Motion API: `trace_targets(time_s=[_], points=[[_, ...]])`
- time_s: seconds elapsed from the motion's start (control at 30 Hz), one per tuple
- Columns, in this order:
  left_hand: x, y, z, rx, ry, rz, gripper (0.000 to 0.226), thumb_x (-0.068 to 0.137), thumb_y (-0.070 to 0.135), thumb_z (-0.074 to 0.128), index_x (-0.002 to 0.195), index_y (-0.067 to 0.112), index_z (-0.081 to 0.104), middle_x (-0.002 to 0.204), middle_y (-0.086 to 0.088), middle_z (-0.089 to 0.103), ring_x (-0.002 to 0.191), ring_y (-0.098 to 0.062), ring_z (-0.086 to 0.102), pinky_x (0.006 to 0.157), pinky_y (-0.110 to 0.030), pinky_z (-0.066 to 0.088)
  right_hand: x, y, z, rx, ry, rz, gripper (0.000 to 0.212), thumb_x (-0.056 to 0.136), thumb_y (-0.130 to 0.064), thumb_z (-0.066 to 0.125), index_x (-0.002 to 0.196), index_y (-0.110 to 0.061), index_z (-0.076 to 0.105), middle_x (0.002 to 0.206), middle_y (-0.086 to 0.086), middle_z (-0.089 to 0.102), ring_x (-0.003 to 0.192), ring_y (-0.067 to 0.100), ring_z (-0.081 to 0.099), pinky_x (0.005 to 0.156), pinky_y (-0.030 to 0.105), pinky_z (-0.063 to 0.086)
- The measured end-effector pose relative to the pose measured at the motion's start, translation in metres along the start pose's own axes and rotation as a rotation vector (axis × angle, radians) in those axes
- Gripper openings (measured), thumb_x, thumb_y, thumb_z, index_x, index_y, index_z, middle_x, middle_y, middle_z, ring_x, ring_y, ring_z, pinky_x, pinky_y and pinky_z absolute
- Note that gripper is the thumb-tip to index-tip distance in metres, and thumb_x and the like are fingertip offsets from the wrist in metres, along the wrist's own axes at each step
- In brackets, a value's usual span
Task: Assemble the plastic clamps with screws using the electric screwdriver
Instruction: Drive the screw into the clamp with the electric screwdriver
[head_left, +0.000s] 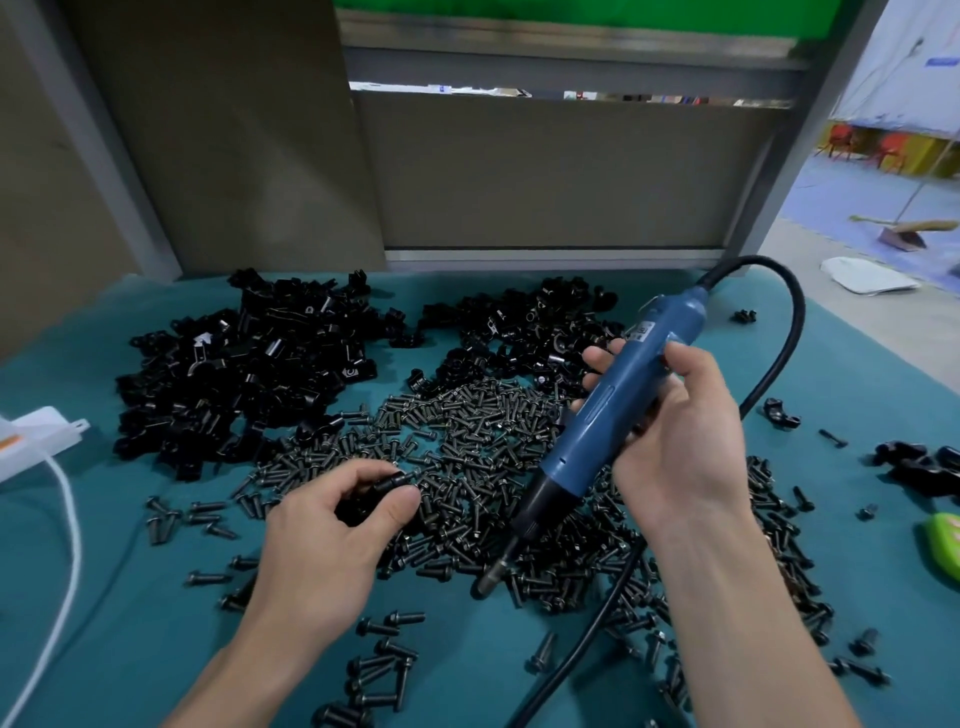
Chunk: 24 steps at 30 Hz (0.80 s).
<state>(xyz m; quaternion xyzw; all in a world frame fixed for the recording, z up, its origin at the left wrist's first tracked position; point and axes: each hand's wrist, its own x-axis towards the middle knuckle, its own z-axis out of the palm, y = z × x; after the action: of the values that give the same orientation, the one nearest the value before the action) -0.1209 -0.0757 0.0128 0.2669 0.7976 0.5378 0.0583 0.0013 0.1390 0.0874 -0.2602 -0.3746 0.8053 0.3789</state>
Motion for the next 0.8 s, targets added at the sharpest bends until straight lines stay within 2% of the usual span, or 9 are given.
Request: trace_targets(time_s=[0.1, 0.17, 0.27, 0.4, 0.53, 0.63, 0.73, 0.8], points=[[-0.001, 0.0, 0.001, 0.011, -0.005, 0.006, 0.016, 0.085, 0.043, 0.079, 0.092, 0.053, 0.071, 0.079, 0.024, 0.072, 0.075, 0.004, 0.065, 0.058, -0.006, 0.045, 0.0, 0.0, 0.0, 0.012, 0.013, 0.022, 0.054, 0.101, -0.036, 0.045, 0.141, -0.001, 0.058, 0.116, 0.019, 0.074, 0.091, 0.024, 0.063, 0.096, 0.047, 0.051], [-0.001, 0.0, 0.001, 0.014, -0.012, 0.009, 0.016, 0.085, 0.042, 0.079, 0.092, 0.054, 0.07, 0.08, 0.024, 0.072, 0.075, 0.004, 0.065, 0.058, -0.006, 0.046, 0.0, 0.0, -0.002, 0.026, 0.01, 0.023, 0.053, 0.101, -0.034, 0.045, 0.141, -0.001, 0.058, 0.112, 0.015, 0.074, 0.092, 0.024, 0.062, 0.098, 0.048, 0.051], [-0.001, -0.001, 0.002, 0.024, -0.012, 0.016, 0.019, 0.084, 0.043, 0.079, 0.093, 0.056, 0.069, 0.081, 0.026, 0.072, 0.078, 0.004, 0.065, 0.061, -0.006, 0.047, 0.002, 0.003, -0.005, 0.021, -0.006, 0.009, 0.049, 0.101, -0.033, 0.051, 0.142, -0.008, 0.057, 0.113, 0.014, 0.074, 0.098, 0.026, 0.061, 0.106, 0.054, 0.049], [-0.001, -0.001, 0.002, 0.027, -0.01, 0.026, 0.021, 0.083, 0.045, 0.079, 0.094, 0.059, 0.068, 0.081, 0.027, 0.072, 0.077, 0.004, 0.066, 0.063, -0.007, 0.048, 0.003, 0.007, -0.005, -0.019, -0.009, -0.028, 0.033, 0.103, -0.034, 0.055, 0.129, -0.016, 0.065, 0.111, 0.012, 0.076, 0.1, 0.026, 0.062, 0.097, 0.051, 0.052], [-0.001, -0.002, 0.002, 0.038, -0.005, 0.033, 0.021, 0.082, 0.047, 0.078, 0.095, 0.059, 0.067, 0.083, 0.027, 0.072, 0.077, 0.003, 0.066, 0.064, -0.008, 0.049, 0.003, 0.01, -0.005, -0.048, -0.028, -0.048, 0.027, 0.104, -0.033, 0.056, 0.123, -0.019, 0.067, 0.117, 0.012, 0.076, 0.103, 0.027, 0.063, 0.1, 0.054, 0.052], [-0.002, -0.001, 0.002, 0.041, -0.009, 0.041, 0.02, 0.082, 0.049, 0.078, 0.095, 0.06, 0.067, 0.083, 0.029, 0.071, 0.078, 0.005, 0.066, 0.063, -0.006, 0.047, 0.002, 0.01, -0.004, -0.043, -0.029, -0.052, 0.032, 0.104, -0.034, 0.053, 0.128, -0.018, 0.064, 0.114, 0.01, 0.076, 0.098, 0.024, 0.064, 0.095, 0.05, 0.054], [-0.002, 0.0, 0.002, 0.035, -0.01, 0.044, 0.02, 0.08, 0.05, 0.078, 0.094, 0.06, 0.067, 0.082, 0.029, 0.072, 0.078, 0.005, 0.066, 0.064, -0.005, 0.047, 0.003, 0.01, -0.001, 0.029, -0.018, -0.036, 0.047, 0.101, -0.034, 0.045, 0.139, -0.008, 0.059, 0.102, 0.011, 0.073, 0.086, 0.021, 0.063, 0.089, 0.045, 0.053], [-0.002, 0.0, 0.002, 0.027, -0.01, 0.043, 0.02, 0.077, 0.056, 0.075, 0.095, 0.06, 0.067, 0.082, 0.029, 0.072, 0.078, 0.004, 0.066, 0.065, -0.006, 0.048, 0.003, 0.009, -0.001, 0.094, -0.009, -0.021, 0.051, 0.1, -0.033, 0.041, 0.137, -0.003, 0.06, 0.097, 0.013, 0.069, 0.081, 0.022, 0.06, 0.084, 0.043, 0.051]])
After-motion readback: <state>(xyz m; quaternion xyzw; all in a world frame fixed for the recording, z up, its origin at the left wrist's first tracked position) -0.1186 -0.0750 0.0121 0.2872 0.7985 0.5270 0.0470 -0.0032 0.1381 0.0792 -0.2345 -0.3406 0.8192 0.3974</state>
